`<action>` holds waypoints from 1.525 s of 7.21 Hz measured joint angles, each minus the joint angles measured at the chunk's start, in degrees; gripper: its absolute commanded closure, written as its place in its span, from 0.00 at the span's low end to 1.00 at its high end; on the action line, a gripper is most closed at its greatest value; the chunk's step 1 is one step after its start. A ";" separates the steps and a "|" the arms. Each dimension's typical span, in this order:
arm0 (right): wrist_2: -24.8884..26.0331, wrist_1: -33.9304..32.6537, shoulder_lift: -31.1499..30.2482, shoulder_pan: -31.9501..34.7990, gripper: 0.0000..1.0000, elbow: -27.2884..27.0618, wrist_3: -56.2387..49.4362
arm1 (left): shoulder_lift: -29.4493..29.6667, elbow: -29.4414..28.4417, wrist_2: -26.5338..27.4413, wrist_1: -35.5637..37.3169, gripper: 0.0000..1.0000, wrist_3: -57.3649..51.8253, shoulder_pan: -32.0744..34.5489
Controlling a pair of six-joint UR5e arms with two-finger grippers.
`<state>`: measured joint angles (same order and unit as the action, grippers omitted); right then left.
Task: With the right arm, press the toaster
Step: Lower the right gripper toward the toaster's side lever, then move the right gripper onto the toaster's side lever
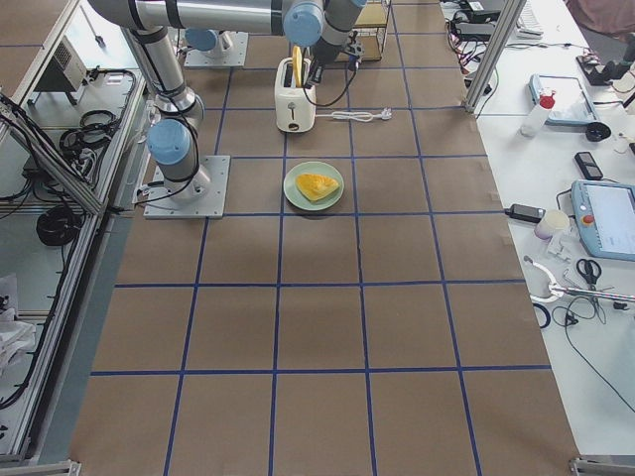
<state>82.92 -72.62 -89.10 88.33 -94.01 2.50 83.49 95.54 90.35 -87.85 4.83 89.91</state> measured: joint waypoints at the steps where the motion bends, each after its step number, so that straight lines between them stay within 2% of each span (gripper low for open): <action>1: -1.40 -0.23 -0.05 0.00 1.00 -2.15 -0.13 | 0.00 0.00 0.00 0.01 0.00 0.00 0.00; 3: -3.78 -1.33 -0.38 -0.06 1.00 -5.96 -0.24 | 0.00 0.00 0.00 -0.03 0.00 0.00 0.00; 6: -5.54 -3.85 -5.03 -0.17 1.00 -9.37 1.38 | 0.00 0.00 0.00 -0.04 0.00 0.00 0.00; 11: -9.40 -12.42 -6.24 -0.09 1.00 -19.98 1.45 | 0.00 0.00 0.00 -0.04 0.00 0.00 0.00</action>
<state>73.52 -85.04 -95.34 88.25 -113.99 3.94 83.49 95.54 90.35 -87.89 4.83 89.91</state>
